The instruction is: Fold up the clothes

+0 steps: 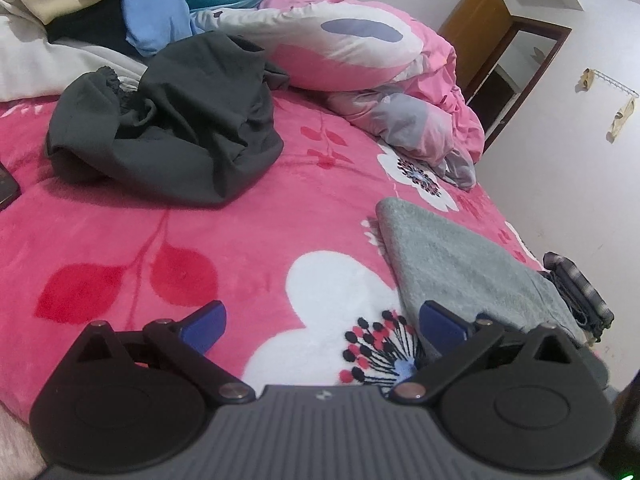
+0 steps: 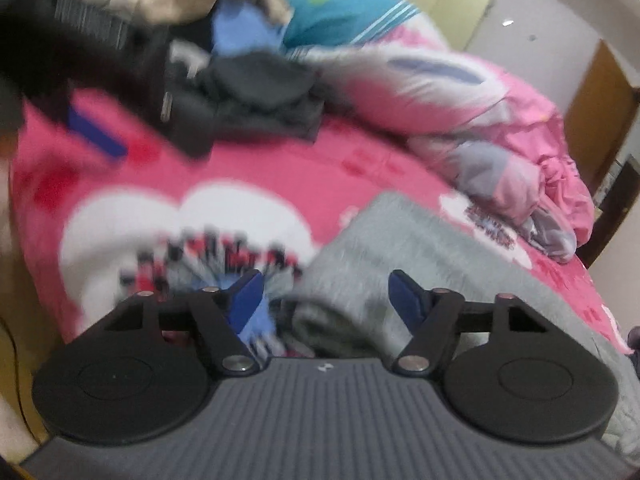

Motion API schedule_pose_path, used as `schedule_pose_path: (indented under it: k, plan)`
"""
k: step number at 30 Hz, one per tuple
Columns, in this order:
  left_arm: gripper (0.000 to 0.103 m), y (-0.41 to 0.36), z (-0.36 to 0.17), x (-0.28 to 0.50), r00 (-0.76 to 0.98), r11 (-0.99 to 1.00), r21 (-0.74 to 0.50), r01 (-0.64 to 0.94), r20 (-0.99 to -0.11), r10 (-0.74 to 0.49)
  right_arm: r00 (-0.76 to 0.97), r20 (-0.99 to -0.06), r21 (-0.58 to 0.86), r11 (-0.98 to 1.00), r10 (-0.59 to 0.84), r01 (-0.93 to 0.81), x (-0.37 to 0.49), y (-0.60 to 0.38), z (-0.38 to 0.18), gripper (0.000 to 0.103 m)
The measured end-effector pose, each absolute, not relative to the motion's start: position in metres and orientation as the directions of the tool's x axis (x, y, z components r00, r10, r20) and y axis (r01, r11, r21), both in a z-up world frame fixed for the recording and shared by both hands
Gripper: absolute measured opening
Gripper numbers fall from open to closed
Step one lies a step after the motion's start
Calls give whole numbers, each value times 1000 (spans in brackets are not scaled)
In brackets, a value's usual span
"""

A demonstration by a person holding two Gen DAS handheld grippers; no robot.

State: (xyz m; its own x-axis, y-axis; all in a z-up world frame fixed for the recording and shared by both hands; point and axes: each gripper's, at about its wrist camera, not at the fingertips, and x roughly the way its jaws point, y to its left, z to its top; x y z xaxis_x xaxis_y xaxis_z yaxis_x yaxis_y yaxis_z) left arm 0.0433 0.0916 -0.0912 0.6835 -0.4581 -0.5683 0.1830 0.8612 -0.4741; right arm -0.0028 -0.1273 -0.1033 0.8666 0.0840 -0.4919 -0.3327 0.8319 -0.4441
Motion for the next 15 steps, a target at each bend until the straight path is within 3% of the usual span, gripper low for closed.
schedule_pose_path:
  k: [15]
  plan:
    - [103,93,-98,47,667,853,-494,168,-580,-467,908,-420,-714,616,5,-333,-1,-122,-126,57]
